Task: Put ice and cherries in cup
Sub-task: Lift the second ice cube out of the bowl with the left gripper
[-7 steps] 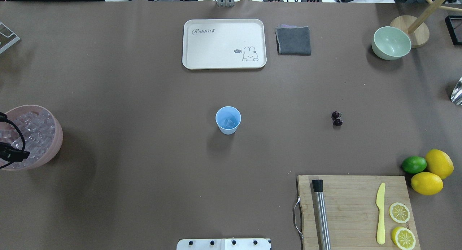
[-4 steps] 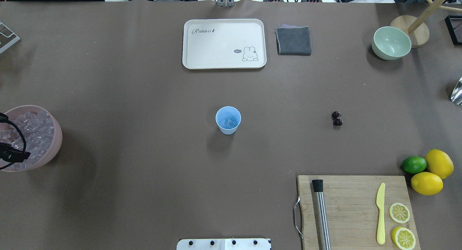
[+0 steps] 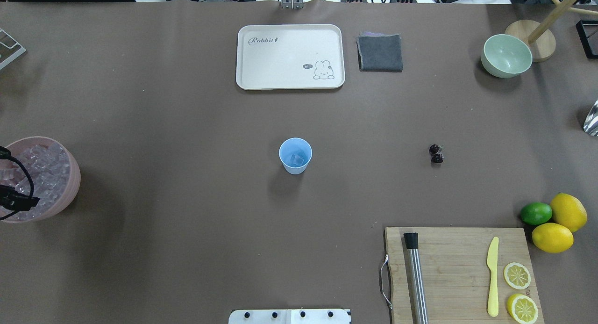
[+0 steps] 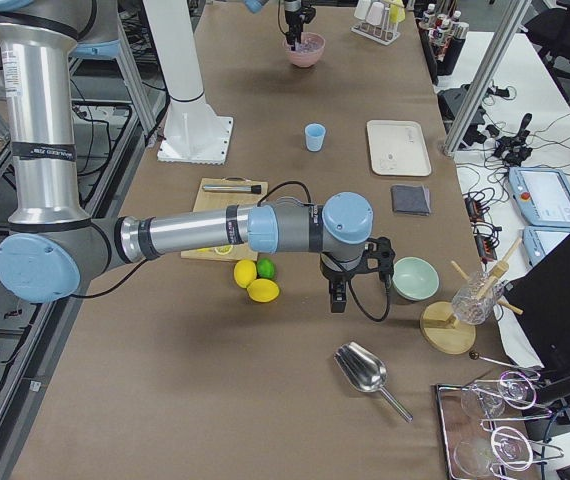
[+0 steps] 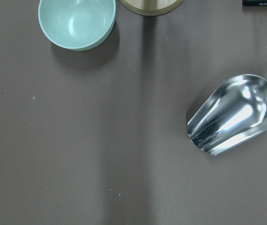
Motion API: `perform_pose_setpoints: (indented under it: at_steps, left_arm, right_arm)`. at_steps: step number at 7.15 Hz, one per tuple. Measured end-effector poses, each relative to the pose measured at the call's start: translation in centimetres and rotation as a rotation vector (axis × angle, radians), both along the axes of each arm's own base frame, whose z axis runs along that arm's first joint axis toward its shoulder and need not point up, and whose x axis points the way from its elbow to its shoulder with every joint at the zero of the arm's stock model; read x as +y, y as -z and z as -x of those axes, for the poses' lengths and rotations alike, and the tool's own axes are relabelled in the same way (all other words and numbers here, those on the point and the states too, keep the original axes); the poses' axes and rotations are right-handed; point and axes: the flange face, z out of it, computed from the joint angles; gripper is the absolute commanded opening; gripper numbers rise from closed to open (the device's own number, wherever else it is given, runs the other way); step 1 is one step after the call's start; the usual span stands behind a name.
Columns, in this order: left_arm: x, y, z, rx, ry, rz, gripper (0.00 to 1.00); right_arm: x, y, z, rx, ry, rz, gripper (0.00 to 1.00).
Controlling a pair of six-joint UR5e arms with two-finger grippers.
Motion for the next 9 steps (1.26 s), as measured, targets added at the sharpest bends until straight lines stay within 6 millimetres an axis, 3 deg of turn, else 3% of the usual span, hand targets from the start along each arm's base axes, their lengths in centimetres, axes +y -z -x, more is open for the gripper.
perform_pose_setpoints:
  at_steps: [2,6,8,9]
  left_arm:
    - [0.2,0.0,0.3,-0.002,0.002,0.002,0.0]
    - [0.1,1.3,1.7,0.018,0.022,-0.01,0.0]
    - [-1.6,3.6,3.6,0.057,0.074,-0.046,0.0]
    - [-3.5,6.1,3.4,0.096,0.094,-0.089,0.0]
  right_arm:
    - [0.0,0.3,0.0,-0.001,-0.007,0.004,1.0]
    - [-0.1,0.9,0.1,-0.001,-0.008,-0.008,1.0]
    - [0.2,1.6,0.0,0.004,-0.008,-0.023,1.0]
    - [0.7,1.9,0.0,0.006,-0.007,-0.031,1.0]
